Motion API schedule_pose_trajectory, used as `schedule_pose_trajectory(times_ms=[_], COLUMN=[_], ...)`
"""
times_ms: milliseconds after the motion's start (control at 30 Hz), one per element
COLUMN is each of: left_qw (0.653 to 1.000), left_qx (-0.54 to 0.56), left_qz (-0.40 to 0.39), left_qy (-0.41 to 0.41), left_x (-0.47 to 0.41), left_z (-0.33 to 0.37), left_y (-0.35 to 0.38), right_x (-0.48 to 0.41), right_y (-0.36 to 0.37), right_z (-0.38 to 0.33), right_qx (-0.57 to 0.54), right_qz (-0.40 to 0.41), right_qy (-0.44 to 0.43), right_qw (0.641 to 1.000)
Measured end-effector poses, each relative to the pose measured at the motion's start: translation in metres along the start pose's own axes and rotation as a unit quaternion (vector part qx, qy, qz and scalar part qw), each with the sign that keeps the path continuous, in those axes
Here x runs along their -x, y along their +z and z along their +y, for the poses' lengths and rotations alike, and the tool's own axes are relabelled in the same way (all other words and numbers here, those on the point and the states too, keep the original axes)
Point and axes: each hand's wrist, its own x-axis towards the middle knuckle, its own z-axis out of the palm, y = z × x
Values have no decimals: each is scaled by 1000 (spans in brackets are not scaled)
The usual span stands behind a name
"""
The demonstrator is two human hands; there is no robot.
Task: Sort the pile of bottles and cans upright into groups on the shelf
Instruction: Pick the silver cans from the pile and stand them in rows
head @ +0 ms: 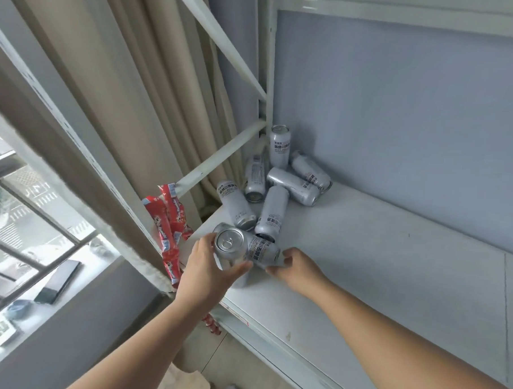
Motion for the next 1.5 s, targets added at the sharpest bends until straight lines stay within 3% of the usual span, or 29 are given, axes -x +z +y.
schedule_pose_trajectory(times_ms=[167, 433, 833, 1300, 1500], left_qw=[999, 998, 993, 970, 962], left_qx=[22, 12, 1, 16, 34], left_qz=[-23, -48, -91, -190, -213], left_qy=[1, 25, 77, 153, 171], left_x=[-8, -18, -26, -39, -42], left_z=[-4, -12, -19, 4, 11], left_y=[1, -5, -22, -27, -13], right_x=[-15, -44, -13, 42, 66], right_y=[13, 31, 28, -24, -37], right_z=[-4, -1, -3, 6, 18], right_qx=[-52, 47, -139, -235, -255], right_qz=[37, 76, 145, 260, 290], right_qy=[18, 32, -32, -114, -111], right_qw=[998, 996, 979, 929, 916])
